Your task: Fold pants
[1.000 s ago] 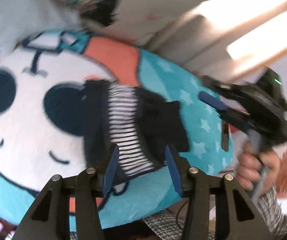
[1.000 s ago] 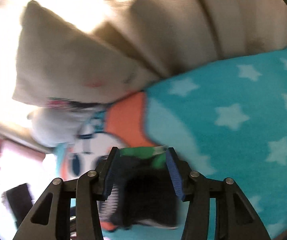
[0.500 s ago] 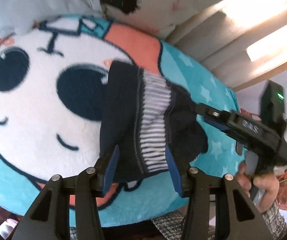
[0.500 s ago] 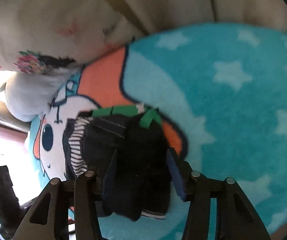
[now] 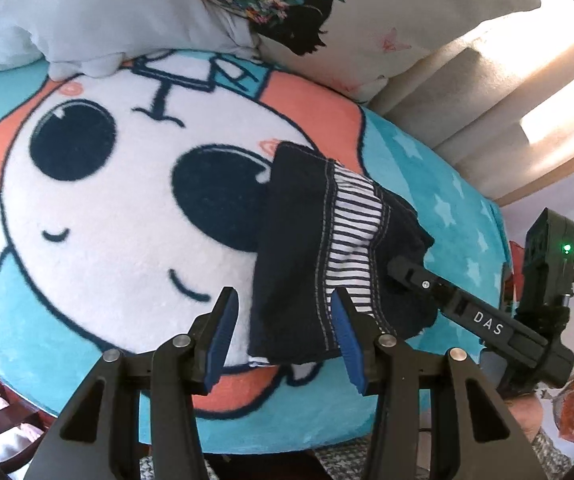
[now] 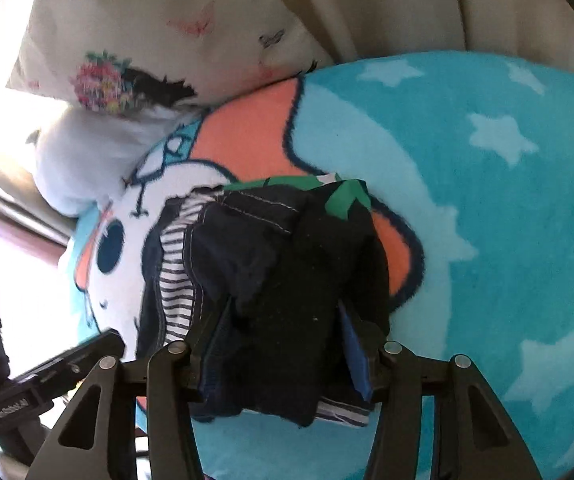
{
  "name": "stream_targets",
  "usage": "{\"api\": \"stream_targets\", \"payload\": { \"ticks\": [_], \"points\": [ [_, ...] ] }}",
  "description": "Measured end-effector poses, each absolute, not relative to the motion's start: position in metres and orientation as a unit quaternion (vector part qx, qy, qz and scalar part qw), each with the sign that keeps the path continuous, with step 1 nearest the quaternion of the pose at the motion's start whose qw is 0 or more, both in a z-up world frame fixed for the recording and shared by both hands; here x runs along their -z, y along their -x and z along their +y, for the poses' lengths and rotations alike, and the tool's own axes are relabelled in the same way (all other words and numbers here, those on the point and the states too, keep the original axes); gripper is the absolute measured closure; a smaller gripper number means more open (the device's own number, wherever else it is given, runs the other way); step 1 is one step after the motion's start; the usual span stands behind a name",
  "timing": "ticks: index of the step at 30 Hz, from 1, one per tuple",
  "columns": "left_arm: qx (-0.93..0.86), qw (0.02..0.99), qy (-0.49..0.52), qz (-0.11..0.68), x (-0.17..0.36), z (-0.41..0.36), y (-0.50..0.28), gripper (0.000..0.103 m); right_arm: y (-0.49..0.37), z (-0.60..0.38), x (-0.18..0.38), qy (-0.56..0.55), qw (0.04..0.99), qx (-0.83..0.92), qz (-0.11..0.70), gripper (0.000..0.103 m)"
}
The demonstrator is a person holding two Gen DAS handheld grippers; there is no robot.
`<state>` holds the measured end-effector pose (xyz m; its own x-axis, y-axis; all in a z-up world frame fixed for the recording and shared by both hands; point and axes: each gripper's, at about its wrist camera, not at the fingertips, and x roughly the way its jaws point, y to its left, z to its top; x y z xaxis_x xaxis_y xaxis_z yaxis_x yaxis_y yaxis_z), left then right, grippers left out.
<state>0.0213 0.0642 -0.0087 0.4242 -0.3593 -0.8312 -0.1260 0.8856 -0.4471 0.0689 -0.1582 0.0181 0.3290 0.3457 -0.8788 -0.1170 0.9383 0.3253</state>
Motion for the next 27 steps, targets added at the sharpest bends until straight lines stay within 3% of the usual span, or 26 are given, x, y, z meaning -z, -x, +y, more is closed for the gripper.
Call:
{"api": "stream_targets", "payload": {
  "ticks": [12, 17, 27],
  "points": [
    [0.01, 0.878, 0.142, 0.457, -0.038, 0.061, -0.011, 0.055, -0.046, -0.16, -0.061, -0.041, 0.861, -0.082, 0.501, 0.042],
    [-0.012, 0.904, 0.085, 0.419, -0.057, 0.05, 0.0, 0.042, -0.04, -0.163, -0.055, -0.04, 0.857, -0.068, 0.51, 0.042],
    [-0.021, 0.908, 0.081, 0.41, -0.063, 0.061, 0.01, 0.038, -0.035, -0.147, -0.06, -0.023, 0.862, -0.072, 0.502, 0.04]
  ]
}}
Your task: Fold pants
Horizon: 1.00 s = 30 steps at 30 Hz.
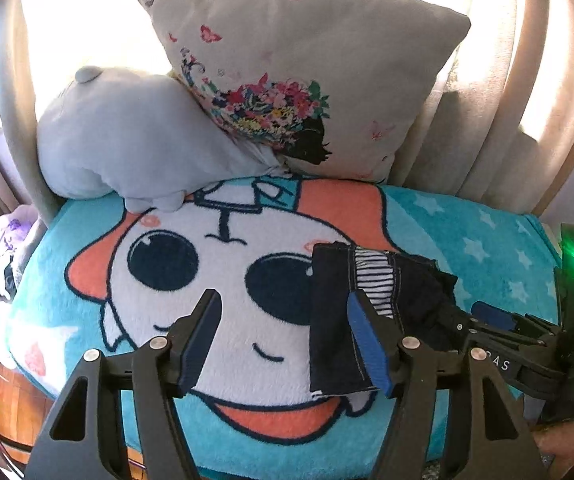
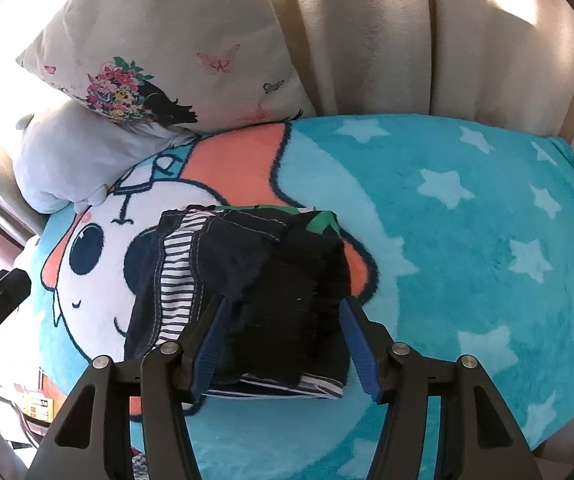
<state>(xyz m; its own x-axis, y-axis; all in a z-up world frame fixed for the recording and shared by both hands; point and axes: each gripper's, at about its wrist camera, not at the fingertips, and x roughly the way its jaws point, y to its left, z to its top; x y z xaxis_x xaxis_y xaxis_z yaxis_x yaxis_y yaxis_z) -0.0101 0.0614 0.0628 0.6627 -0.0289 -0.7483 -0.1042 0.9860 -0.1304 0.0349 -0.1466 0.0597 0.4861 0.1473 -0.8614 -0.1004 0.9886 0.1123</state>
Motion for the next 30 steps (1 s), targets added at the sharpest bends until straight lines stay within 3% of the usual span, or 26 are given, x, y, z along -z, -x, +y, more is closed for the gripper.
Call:
{"api": "stream_targets", "payload": {
  "ticks": [21, 30],
  "points": [
    [-0.006, 0.88, 0.094, 0.465, -0.032, 0.055, -0.013, 0.038, -0.042, -0.157, -0.052, -0.036, 0.855, -0.05, 0.516, 0.036],
    [0.0, 0.863, 0.102, 0.496, -0.014, 0.056, -0.029, 0.038, -0.059, -0.198, -0.05, -0.091, 0.848, -0.014, 0.522, 0.036]
  ]
}}
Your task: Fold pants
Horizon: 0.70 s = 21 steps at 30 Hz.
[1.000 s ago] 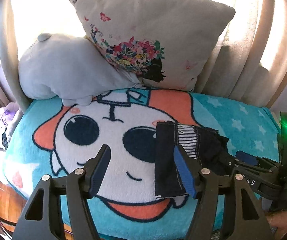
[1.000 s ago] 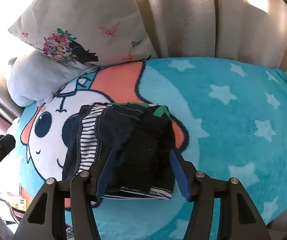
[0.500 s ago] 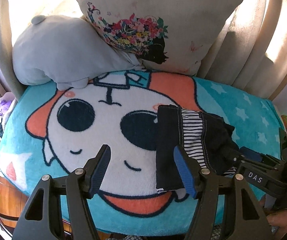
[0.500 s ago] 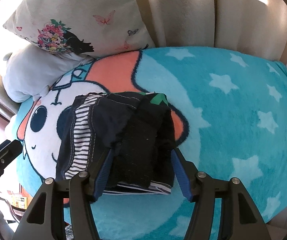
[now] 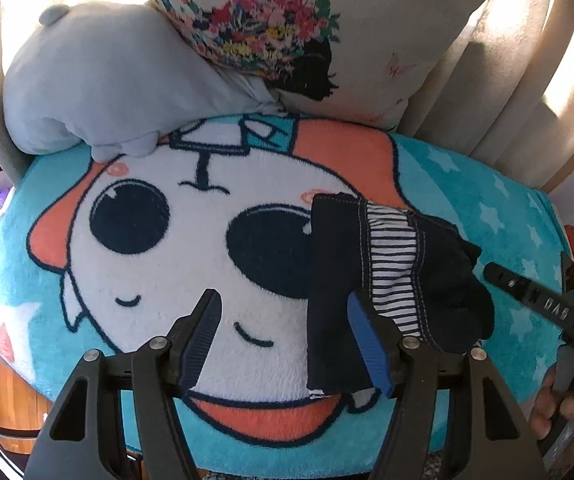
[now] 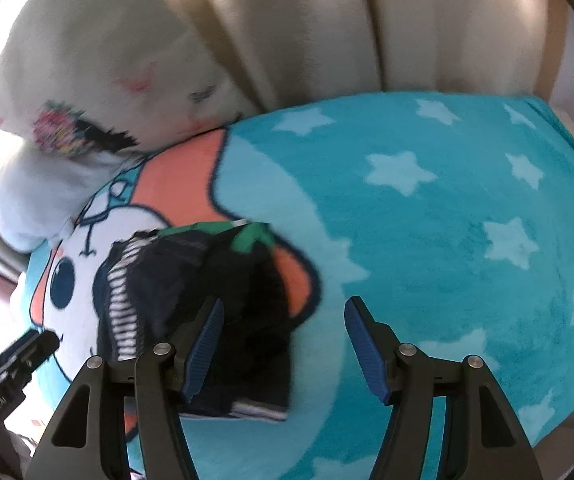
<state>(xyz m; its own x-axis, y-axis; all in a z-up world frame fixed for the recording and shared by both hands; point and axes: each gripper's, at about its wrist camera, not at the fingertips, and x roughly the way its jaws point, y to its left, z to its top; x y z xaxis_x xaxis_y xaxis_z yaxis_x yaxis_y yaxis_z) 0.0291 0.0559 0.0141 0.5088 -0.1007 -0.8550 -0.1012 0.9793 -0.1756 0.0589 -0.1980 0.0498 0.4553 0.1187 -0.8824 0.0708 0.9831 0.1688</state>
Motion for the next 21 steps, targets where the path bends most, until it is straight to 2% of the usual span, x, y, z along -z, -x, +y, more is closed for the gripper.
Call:
{"api": "stream_targets", "payload": {
  "ticks": [3, 6, 8, 11, 15, 21],
  "points": [
    [0.004, 0.856, 0.111, 0.505, -0.008, 0.058, -0.035, 0.038, -0.063, -0.213, -0.044, -0.127, 0.839, -0.016, 0.529, 0.035],
    [0.028, 0.841, 0.16, 0.516, 0.001, 0.068, -0.045, 0.038, -0.066, -0.22, -0.043, -0.177, 0.829, -0.061, 0.526, 0.035],
    [0.052, 0.827, 0.2, 0.522, 0.008, 0.074, -0.054, 0.038, -0.069, -0.218, -0.045, -0.19, 0.828, -0.093, 0.52, 0.03],
    [0.079, 0.81, 0.239, 0.53, 0.017, 0.078, -0.067, 0.038, -0.075, -0.208, -0.043, -0.184, 0.82, -0.125, 0.528, 0.029],
    [0.112, 0.799, 0.233, 0.543, 0.029, 0.067, -0.085, 0.038, -0.083, -0.199, -0.027, -0.162, 0.81, -0.124, 0.55, 0.029],
    [0.146, 0.771, 0.244, 0.57, 0.055, 0.047, -0.109, 0.038, -0.091, -0.204, -0.002, -0.212, 0.786, -0.134, 0.565, 0.024]
  ]
}}
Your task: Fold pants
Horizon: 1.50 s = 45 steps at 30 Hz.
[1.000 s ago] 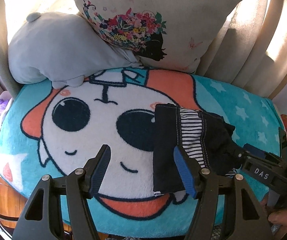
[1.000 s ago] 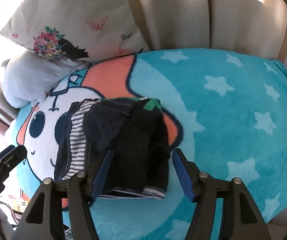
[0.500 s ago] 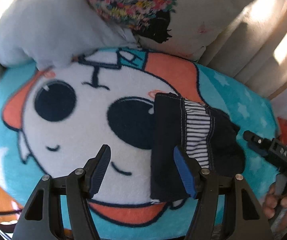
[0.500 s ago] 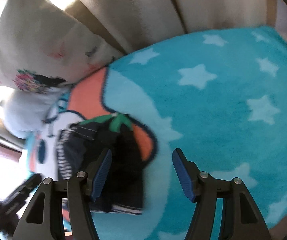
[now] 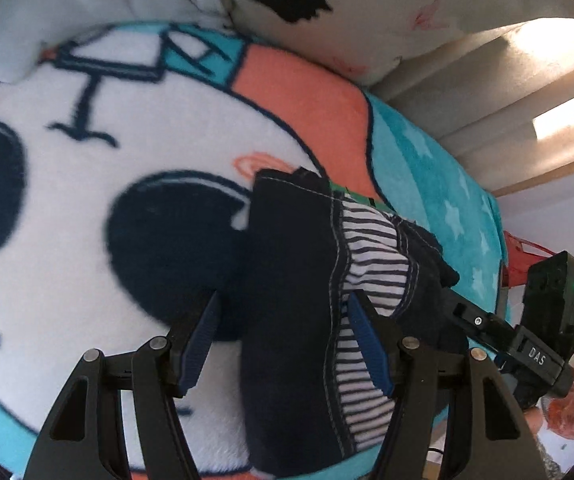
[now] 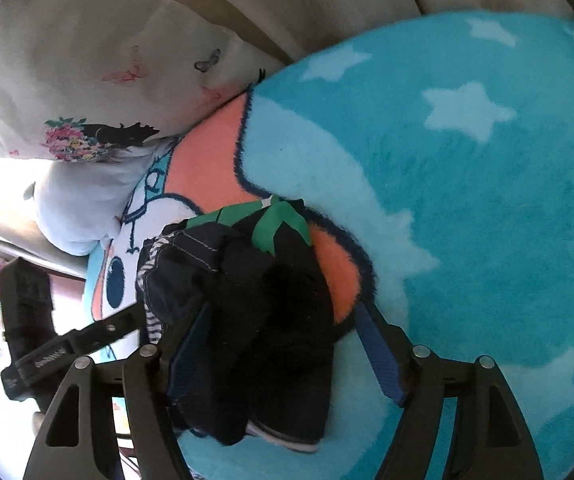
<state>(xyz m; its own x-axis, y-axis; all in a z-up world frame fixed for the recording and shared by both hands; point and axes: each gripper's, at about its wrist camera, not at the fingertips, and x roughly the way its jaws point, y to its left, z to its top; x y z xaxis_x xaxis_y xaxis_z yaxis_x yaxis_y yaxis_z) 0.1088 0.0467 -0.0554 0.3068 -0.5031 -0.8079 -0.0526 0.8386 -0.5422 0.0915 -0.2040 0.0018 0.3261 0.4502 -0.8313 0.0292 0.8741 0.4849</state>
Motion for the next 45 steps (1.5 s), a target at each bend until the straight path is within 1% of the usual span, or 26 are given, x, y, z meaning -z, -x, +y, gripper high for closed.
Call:
{"api": "stream_targets", "payload": {
  "ticks": [1, 3, 4, 5, 6, 7, 8, 9, 10, 11, 13, 20, 23, 26, 28, 30, 32, 36, 39, 42, 45],
  "points": [
    [0.149, 0.773, 0.246, 0.565, 0.055, 0.045, -0.111, 0.035, -0.092, -0.204, -0.001, -0.22, 0.788, -0.137, 0.559, 0.022],
    [0.153, 0.772, 0.247, 0.565, 0.055, 0.042, -0.116, 0.034, -0.093, -0.202, -0.001, -0.221, 0.788, -0.145, 0.555, 0.022],
    [0.159, 0.769, 0.252, 0.566, 0.055, 0.04, -0.117, 0.039, -0.094, -0.198, 0.0, -0.219, 0.788, -0.151, 0.556, 0.027],
    [0.171, 0.762, 0.262, 0.567, 0.056, 0.04, -0.117, 0.065, -0.094, -0.197, 0.0, -0.219, 0.785, -0.156, 0.557, 0.045],
    [0.185, 0.753, 0.274, 0.569, 0.056, 0.038, -0.117, 0.074, -0.095, -0.194, 0.002, -0.226, 0.776, -0.164, 0.566, 0.047],
    [0.189, 0.752, 0.277, 0.568, 0.054, 0.037, -0.116, 0.081, -0.095, -0.194, 0.001, -0.229, 0.775, -0.161, 0.566, 0.054],
    [0.19, 0.755, 0.275, 0.564, 0.05, 0.035, -0.115, 0.084, -0.095, -0.195, 0.0, -0.233, 0.773, -0.161, 0.568, 0.061],
    [0.192, 0.757, 0.275, 0.56, 0.046, 0.034, -0.113, 0.085, -0.095, -0.196, -0.003, -0.24, 0.769, -0.163, 0.57, 0.064],
    [0.195, 0.757, 0.282, 0.556, 0.042, 0.036, -0.112, 0.087, -0.096, -0.198, -0.006, -0.249, 0.766, -0.166, 0.569, 0.071],
    [0.197, 0.757, 0.287, 0.553, 0.038, 0.038, -0.11, 0.087, -0.096, -0.199, -0.01, -0.254, 0.765, -0.169, 0.568, 0.075],
    [0.199, 0.761, 0.296, 0.542, 0.029, 0.043, -0.108, 0.087, -0.097, -0.198, -0.019, -0.258, 0.764, -0.178, 0.563, 0.077],
    [0.175, 0.774, 0.324, 0.515, 0.009, 0.085, -0.113, 0.087, -0.112, -0.157, -0.048, -0.24, 0.768, -0.223, 0.55, 0.078],
    [0.154, 0.782, 0.318, 0.514, 0.011, 0.099, -0.119, 0.087, -0.124, -0.139, -0.051, -0.224, 0.771, -0.23, 0.549, 0.078],
    [0.112, 0.795, 0.29, 0.522, 0.02, 0.11, -0.131, 0.086, -0.136, -0.119, -0.045, -0.193, 0.779, -0.225, 0.553, 0.078],
    [0.076, 0.801, 0.26, 0.534, 0.031, 0.112, -0.141, 0.084, -0.143, -0.107, -0.036, -0.153, 0.788, -0.208, 0.559, 0.073],
    [0.068, 0.794, 0.258, 0.546, 0.04, 0.118, -0.146, 0.082, -0.147, -0.1, -0.027, -0.113, 0.798, -0.174, 0.566, 0.063],
    [0.071, 0.795, 0.266, 0.541, 0.036, 0.124, -0.144, 0.082, -0.145, -0.104, -0.028, -0.125, 0.799, -0.165, 0.565, 0.056],
    [0.069, 0.812, 0.258, 0.519, 0.017, 0.132, -0.136, 0.078, -0.127, -0.11, -0.059, -0.113, 0.829, -0.142, 0.528, 0.055],
    [0.055, 0.826, 0.247, 0.504, 0.005, 0.139, -0.126, 0.073, -0.11, -0.101, -0.077, -0.115, 0.838, -0.168, 0.507, 0.055],
    [0.045, 0.843, 0.235, 0.483, -0.007, 0.144, -0.112, 0.071, -0.099, -0.079, -0.066, -0.087, 0.828, -0.193, 0.519, 0.055],
    [0.037, 0.854, 0.218, 0.472, -0.019, 0.146, -0.101, 0.071, -0.103, -0.069, -0.03, -0.061, 0.809, -0.169, 0.56, 0.052]
  ]
}}
